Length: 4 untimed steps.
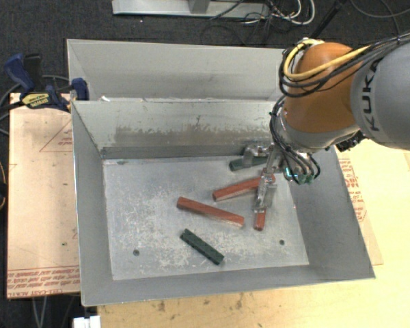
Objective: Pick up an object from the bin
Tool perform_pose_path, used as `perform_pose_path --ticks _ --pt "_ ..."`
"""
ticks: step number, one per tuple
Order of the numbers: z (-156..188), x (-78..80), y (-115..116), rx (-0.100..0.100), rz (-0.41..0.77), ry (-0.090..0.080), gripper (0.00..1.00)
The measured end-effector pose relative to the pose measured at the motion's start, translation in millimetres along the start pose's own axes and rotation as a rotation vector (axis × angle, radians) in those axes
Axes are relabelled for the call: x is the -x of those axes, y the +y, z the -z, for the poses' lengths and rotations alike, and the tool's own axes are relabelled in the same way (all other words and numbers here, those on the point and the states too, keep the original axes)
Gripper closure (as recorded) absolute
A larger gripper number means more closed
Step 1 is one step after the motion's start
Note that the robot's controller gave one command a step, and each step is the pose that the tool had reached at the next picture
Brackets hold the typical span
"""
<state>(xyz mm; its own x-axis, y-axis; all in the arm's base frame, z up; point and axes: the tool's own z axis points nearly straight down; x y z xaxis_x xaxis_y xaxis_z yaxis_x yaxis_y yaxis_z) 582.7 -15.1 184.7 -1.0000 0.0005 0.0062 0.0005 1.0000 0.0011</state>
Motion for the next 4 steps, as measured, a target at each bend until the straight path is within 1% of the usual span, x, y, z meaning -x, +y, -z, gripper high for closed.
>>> perform_pose_path --ticks 1,2,3,4 --pt "-112.5 38.0 -37.7 -0.001 0.064 -0.009 0.0" --pt "-107.3 40.1 -36.6 -0.001 0.065 -0.016 1.0" --pt "-84.7 36.1 -56.6 -0.001 -0.038 -0.011 1.0" --pt "31.1 24.3 -43.7 -0.001 -0.032 -0.018 1.0"
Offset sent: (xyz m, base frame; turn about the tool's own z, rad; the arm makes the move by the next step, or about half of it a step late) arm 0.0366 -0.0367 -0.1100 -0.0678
